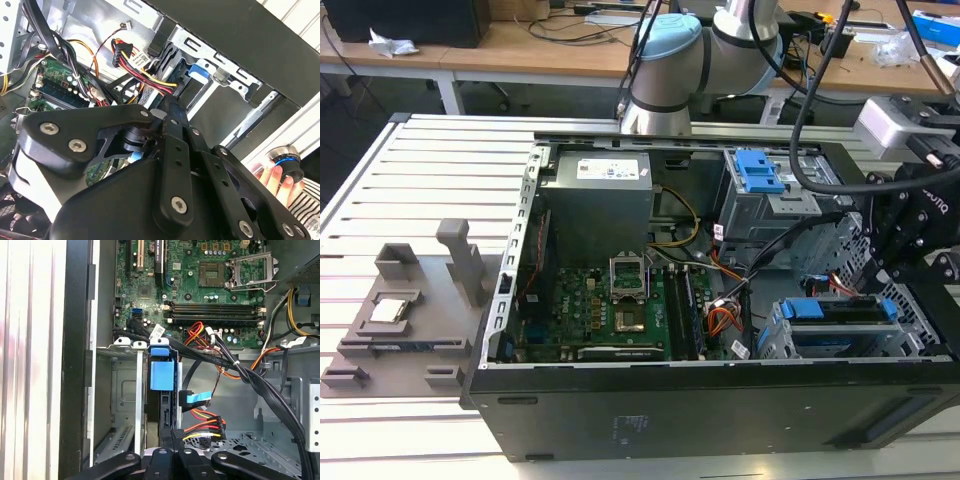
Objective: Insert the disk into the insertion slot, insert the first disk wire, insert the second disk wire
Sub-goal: 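Insert the first disk wire, then insert the second disk wire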
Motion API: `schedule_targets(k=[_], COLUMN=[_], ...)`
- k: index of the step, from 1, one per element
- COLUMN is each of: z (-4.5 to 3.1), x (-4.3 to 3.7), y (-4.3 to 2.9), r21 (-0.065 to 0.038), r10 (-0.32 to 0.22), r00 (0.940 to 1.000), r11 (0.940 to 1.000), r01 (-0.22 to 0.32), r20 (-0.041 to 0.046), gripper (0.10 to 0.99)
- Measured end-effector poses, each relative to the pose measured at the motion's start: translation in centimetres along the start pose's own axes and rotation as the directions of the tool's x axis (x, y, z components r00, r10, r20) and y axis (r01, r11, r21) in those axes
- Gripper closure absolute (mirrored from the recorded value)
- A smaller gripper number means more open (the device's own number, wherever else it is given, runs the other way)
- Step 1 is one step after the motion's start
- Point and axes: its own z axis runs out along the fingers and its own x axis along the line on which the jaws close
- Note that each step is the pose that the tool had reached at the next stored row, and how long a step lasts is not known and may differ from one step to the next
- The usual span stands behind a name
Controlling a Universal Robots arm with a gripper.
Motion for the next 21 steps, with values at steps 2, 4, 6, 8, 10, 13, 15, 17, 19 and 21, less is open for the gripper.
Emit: schedule_targets(k=[2, 4, 6, 8, 10, 13, 15, 17, 19, 21], z=[-0.04, -0.11, -0.17, -0.27, -0.39, -0.42, -0.43, -0.43, -0.43, -0.43], x=[0.0, 0.0, 0.01, 0.01, 0.01, 0.01, 0.01, 0.01, 0.01, 0.01], y=[0.0, 0.01, 0.01, 0.01, 0.02, 0.02, 0.02, 0.02, 0.02, 0.02], r21=[0.0, 0.0, 0.0, 0.0, 0.0, 0.0, 0.0, 0.0, 0.0, 0.0], r10=[0.0, 0.0, 0.0, 0.0, 0.0, 0.0, 0.0, 0.0, 0.0, 0.0], r00=[1.0, 1.0, 1.0, 1.0, 1.0, 1.0, 1.0, 1.0, 1.0, 1.0], r11=[1.0, 1.0, 1.0, 1.0, 1.0, 1.0, 1.0, 1.0, 1.0, 1.0], r01=[0.0, 0.0, 0.0, 0.0, 0.0, 0.0, 0.0, 0.0, 0.0, 0.0], r20=[-0.0002, -0.0002, -0.0001, -0.0002, 0.0, -0.0001, -0.0001, 0.0, -0.0001, 0.0], gripper=[0.98, 0.98, 0.98, 0.98, 0.98, 0.98, 0.98, 0.98, 0.98, 0.98])
